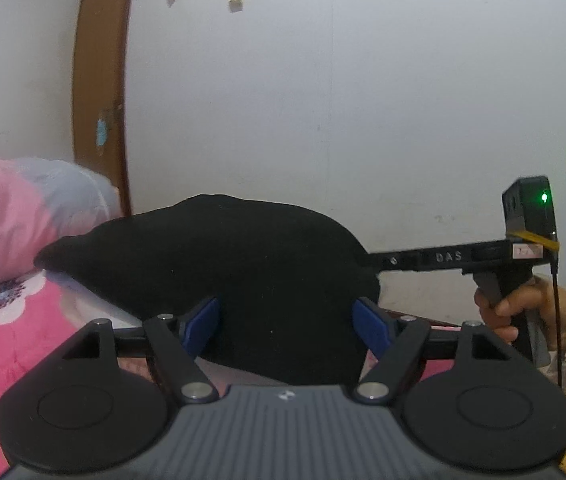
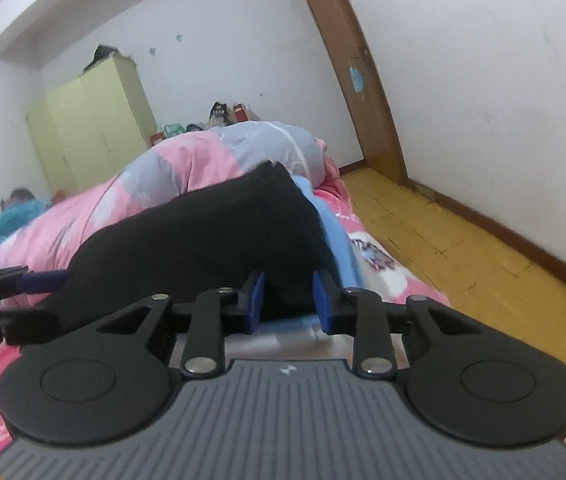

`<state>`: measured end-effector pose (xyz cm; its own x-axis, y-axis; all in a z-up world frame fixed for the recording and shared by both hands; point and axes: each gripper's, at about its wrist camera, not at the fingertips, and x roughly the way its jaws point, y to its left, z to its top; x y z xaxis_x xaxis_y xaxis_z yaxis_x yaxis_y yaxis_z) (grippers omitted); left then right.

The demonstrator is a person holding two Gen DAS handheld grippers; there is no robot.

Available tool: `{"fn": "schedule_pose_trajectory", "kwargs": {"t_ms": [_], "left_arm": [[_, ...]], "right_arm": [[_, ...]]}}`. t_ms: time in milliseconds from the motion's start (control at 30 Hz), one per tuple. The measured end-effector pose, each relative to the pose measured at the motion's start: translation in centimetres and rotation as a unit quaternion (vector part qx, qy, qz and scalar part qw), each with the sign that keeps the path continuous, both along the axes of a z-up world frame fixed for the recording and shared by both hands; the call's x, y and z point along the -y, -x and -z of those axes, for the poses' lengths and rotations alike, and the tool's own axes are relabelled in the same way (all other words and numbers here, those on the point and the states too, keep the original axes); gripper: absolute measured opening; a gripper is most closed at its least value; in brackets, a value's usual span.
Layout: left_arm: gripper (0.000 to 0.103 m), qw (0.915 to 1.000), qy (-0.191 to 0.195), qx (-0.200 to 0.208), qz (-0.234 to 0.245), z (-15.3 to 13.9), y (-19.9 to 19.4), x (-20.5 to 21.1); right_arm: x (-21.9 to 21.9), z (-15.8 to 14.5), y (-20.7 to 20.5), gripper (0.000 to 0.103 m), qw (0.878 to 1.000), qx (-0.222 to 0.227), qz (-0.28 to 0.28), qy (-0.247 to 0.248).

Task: Fold clothes
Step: 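Press the black shirt flat onto the clothes stack with both open grippers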

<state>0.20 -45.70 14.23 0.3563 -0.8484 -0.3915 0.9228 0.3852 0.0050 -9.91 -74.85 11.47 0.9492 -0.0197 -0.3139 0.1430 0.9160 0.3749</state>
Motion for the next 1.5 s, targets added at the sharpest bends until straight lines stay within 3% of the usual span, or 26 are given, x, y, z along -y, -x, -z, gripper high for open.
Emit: {"fn": "schedule_pose_trajectory", "kwargs": {"t_ms": [100, 200, 367, 500, 700, 767, 833, 933, 1000, 1133, 1267, 1333, 1500], "left_arm": [[0.084, 1.0, 0.003, 0.006, -0.005, 0.5, -0.2, 0.1], [0.084, 0.9999, 0.016, 0.003, -0.005, 0.7, -0.3, -0.2], [0.083, 0.998, 0.058, 0.024, -0.001, -0.8, -0.6, -1.8], [0.085, 0.9958, 0.085, 0.029, -0.018, -1.7, -2.7, -1.6], [0.082, 0.9956, 0.059, -0.054, -0.049, -1.0, -11.1, 2.1], [0.082, 0.9946, 0.047, -0.076, -0.053, 0.1, -13.9, 2.3], [0.083, 0.9921, 0.065, -0.096, -0.046, 0.8, -15.9, 1.3], [0.084, 0.991, 0.078, -0.091, -0.06, 1.1, -17.2, 0.2], [0.084, 0.991, 0.081, -0.084, -0.065, 1.2, -17.7, -0.2], [0.084, 0.9917, 0.083, -0.076, -0.063, 1.2, -17.2, -0.2], [0.084, 0.9878, 0.089, -0.103, -0.075, 1.8, -18.5, -0.2], [0.084, 0.9843, 0.095, -0.125, -0.081, 2.4, -19.9, -0.5], [0.084, 0.9777, 0.109, -0.14, -0.113, 2.7, -21.4, -2.5]], "right_arm": [[0.7, 0.3, 1.5, 0.024, 1.0, -0.018, 0.022, -0.01], [1.1, -1.0, 2.8, 0.023, 0.999, -0.007, 0.049, 0.005], [-0.7, -6.6, 1.9, 0.022, 0.994, 0.058, 0.026, 0.085], [-1.6, -9.0, -4.3, 0.022, 0.988, 0.034, -0.049, 0.143], [-1.3, -8.2, -13.7, 0.017, 0.974, -0.047, -0.138, 0.174], [-0.3, -7.5, -15.2, 0.015, 0.972, -0.076, -0.139, 0.174], [1.3, -7.0, -16.1, 0.017, 0.974, -0.097, -0.13, 0.158], [3.0, -7.1, -15.9, 0.019, 0.979, -0.106, -0.102, 0.14], [3.4, -7.5, -16.4, 0.018, 0.975, -0.124, -0.069, 0.173], [1.0, -8.1, -20.1, 0.018, 0.965, -0.135, -0.131, 0.182], [-1.4, -8.7, -23.9, 0.017, 0.952, -0.144, -0.193, 0.19], [-1.3, -7.1, -26.3, 0.015, 0.947, -0.187, -0.172, 0.195], [2.2, -7.4, -27.8, 0.021, 0.963, -0.208, -0.025, 0.168]]}}
